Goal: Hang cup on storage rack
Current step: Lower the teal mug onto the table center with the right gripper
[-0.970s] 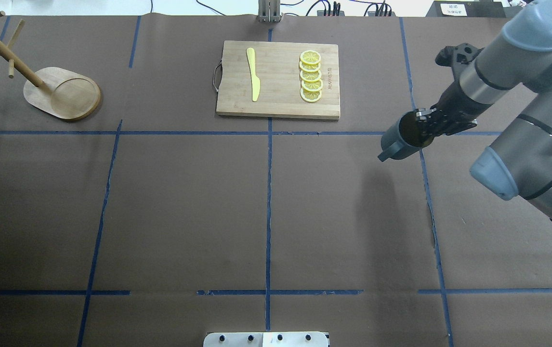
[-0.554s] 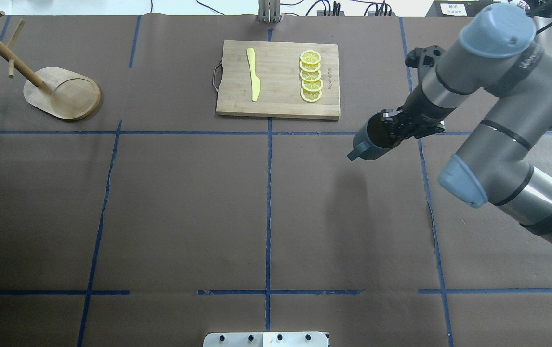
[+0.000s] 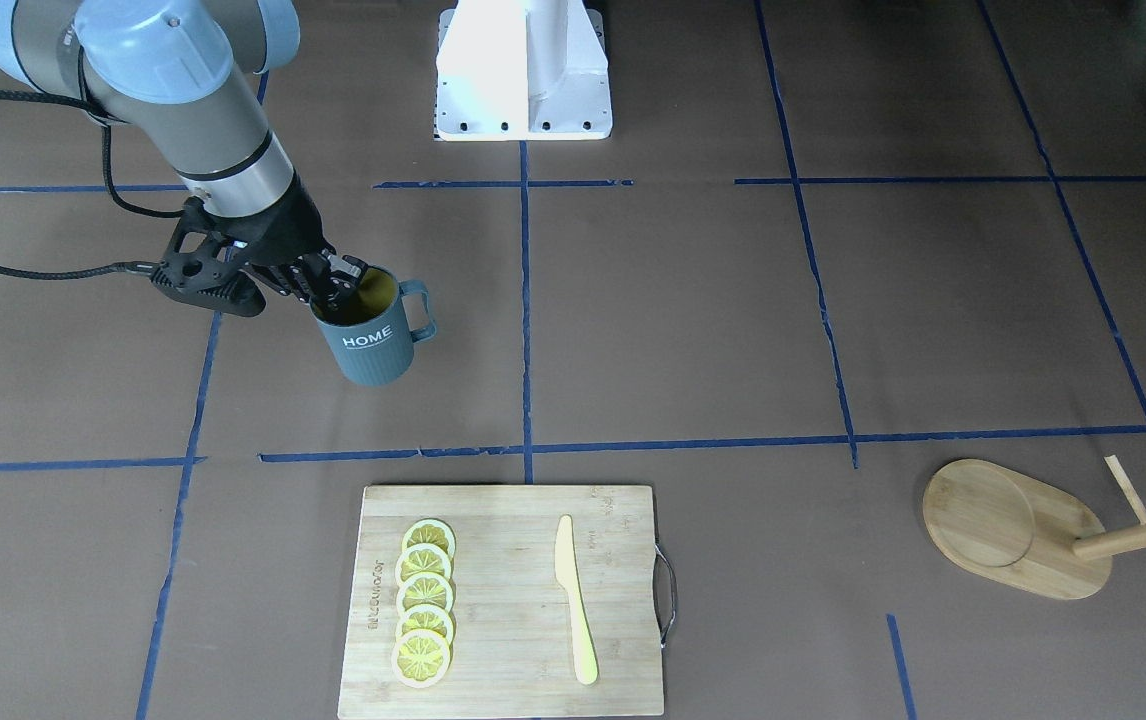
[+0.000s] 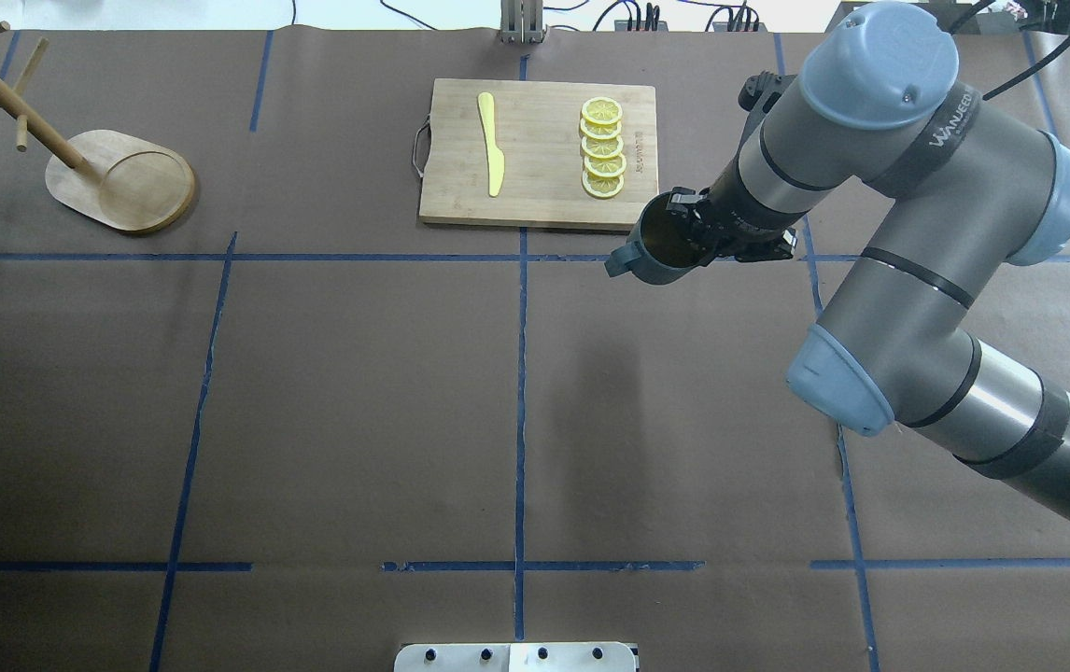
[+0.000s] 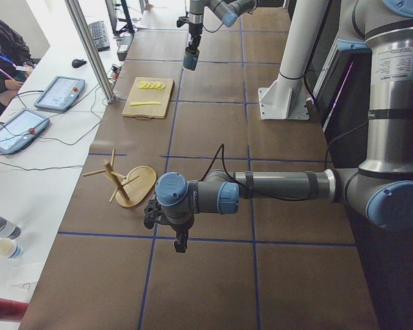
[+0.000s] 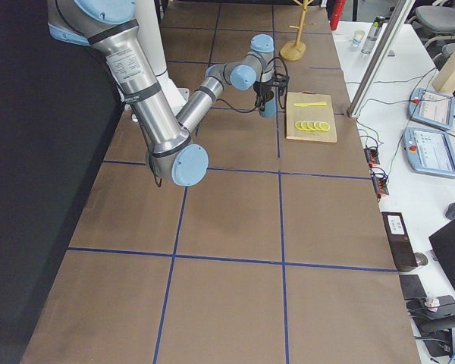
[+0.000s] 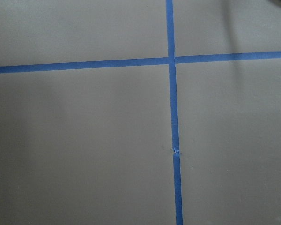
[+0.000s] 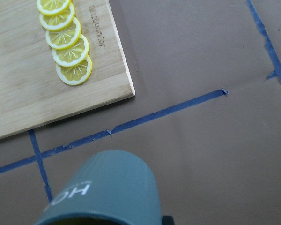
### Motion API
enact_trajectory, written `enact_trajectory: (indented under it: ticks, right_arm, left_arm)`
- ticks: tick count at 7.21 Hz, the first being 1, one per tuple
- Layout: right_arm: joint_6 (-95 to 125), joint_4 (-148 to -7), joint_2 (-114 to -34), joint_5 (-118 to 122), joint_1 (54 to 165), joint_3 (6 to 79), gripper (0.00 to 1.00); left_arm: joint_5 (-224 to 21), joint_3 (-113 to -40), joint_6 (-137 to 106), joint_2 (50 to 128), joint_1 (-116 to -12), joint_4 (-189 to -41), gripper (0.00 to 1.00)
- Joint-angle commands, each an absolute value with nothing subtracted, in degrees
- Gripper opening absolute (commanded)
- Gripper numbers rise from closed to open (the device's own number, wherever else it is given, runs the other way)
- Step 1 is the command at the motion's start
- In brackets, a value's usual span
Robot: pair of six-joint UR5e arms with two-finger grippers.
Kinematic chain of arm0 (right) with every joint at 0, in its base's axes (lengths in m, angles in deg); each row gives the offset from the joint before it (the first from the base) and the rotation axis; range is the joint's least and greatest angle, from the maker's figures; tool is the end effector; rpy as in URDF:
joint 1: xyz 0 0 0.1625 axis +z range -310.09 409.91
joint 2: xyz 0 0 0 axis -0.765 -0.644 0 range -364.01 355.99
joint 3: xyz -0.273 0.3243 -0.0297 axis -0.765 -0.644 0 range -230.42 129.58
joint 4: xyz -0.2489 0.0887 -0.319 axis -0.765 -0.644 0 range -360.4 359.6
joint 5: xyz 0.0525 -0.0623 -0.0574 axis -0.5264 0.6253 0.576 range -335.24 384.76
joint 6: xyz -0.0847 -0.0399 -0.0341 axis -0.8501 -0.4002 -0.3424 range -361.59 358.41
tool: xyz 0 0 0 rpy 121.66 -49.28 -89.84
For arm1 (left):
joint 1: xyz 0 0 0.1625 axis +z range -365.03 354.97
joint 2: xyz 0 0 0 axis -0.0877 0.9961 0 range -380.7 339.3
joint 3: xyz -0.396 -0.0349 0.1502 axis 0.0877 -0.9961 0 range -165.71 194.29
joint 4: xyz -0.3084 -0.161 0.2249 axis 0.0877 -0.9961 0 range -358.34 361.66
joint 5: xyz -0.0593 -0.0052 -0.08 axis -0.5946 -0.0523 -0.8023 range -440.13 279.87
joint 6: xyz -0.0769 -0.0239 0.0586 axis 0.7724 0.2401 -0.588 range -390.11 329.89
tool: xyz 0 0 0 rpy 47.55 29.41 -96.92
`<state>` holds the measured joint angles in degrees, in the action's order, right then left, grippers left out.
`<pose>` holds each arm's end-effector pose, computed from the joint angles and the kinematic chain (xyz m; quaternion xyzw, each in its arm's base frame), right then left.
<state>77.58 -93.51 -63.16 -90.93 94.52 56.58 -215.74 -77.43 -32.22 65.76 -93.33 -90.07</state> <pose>-0.3746 -0.4961 0.2302 -0.0094 -0.4241 0.1810 0.8873 -0.0483 -0.4670 0.6689 0.0007 0.3876 0.0304 0.9213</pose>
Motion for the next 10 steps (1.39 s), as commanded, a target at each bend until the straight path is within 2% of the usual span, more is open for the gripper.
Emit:
enact_trajectory:
  ticks: [1,3,5,8,10]
  right_arm:
    - [78.7,-94.3,-63.5,-90.1,94.1,57.5,0.00]
    - [82.2,-98.8,-63.9,-89.1,90.6,57.6,0.00]
    - [82.1,-99.1,-58.9,-89.0,86.5,55.6,0.00]
    - [75.0,-99.0,-49.7,-89.4,83.4,45.9,0.00]
    - [74.4,-98.0,-48.9,-89.1,81.6,41.4,0.00]
  left_arm:
    - [-215.7,-77.1,-32.2,65.4,-93.4,-89.7,1.00]
    - [-215.8,-77.5,-32.2,63.9,-93.3,-89.9,1.00]
    - [-215.8,-77.5,-32.2,63.9,-93.2,-89.9,1.00]
    - [-215.9,-77.4,-32.3,63.9,-93.1,-89.9,1.00]
    - [-215.9,-77.2,-32.3,63.9,-92.9,-89.9,1.00]
